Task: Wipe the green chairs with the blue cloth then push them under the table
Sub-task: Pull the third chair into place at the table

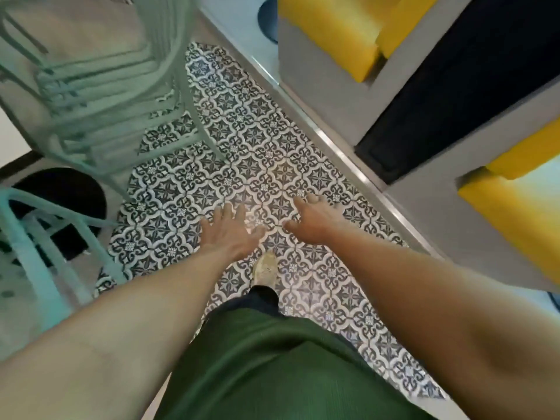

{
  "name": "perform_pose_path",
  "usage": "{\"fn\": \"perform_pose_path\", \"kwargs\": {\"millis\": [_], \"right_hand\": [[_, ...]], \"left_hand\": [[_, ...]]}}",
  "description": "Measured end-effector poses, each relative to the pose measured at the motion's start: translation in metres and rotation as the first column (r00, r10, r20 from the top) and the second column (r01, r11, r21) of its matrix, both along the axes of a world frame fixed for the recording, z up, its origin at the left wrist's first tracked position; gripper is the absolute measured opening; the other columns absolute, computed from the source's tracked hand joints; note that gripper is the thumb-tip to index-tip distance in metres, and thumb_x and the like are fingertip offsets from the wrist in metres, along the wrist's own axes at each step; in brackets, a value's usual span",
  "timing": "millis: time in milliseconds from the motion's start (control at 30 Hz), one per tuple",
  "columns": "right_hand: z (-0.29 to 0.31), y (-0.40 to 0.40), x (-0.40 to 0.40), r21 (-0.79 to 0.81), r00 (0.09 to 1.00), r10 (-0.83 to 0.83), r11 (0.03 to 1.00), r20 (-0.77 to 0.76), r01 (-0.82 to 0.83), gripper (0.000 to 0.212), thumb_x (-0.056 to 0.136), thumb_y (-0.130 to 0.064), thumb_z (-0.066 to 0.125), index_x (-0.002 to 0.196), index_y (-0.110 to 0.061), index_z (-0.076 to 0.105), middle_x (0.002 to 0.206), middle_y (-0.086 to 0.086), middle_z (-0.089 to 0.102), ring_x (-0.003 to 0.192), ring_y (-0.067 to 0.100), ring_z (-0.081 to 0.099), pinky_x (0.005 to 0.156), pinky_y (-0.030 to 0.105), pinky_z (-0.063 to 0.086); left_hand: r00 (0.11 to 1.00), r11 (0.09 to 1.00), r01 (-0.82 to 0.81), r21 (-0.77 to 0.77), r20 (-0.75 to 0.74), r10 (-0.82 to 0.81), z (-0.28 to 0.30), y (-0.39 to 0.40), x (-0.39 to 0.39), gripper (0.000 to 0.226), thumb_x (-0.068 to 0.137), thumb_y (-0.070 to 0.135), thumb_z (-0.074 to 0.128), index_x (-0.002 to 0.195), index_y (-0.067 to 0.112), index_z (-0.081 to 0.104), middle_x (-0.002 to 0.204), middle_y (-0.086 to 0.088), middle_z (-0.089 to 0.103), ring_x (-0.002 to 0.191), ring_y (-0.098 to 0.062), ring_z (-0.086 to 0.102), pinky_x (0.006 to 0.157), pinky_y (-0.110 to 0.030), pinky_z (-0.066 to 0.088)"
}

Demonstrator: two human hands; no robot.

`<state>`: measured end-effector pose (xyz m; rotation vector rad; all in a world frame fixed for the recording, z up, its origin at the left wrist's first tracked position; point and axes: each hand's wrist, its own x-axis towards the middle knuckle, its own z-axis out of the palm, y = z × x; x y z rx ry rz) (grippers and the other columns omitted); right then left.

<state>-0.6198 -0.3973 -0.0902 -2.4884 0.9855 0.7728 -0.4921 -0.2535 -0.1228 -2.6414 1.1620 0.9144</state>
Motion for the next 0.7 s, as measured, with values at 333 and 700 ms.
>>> {"fn": "perform_pose_path", "kwargs": {"millis": [333,700], "right_hand": [[0.066,-0.201,0.191,-0.186,0.968,0.174,0.972,0.182,-0.14,0.076,0.088,-0.061,0.046,0.15,-0.025,0.022,0.156,0.011,0.028,0.142,0.035,0.025,0.111,0.066,0.019],[0.103,-0.363,0.395,-0.279,0.733,0.591,0.806,0.337,-0.522,0.085,0.082,-0.058,0.056,0.149,-0.025,0.017,0.153,0.013,0.027,0.14,0.038,0.025,0.109,0.064,0.023]], "left_hand": [[0.946,0.951,-0.161,-0.264,0.234,0.225,0.071,-0.183,0.159,0.084,0.089,0.072,0.028,0.155,0.022,0.016,0.162,-0.013,0.011,0.149,-0.034,0.009,0.118,-0.058,0.007],[0.693,0.728,-0.564,-0.39,0.255,0.674,0.116,-0.326,0.301,0.102,0.083,0.081,0.034,0.157,0.018,0.0,0.163,-0.014,0.002,0.149,-0.033,0.005,0.118,-0.055,0.006]]}}
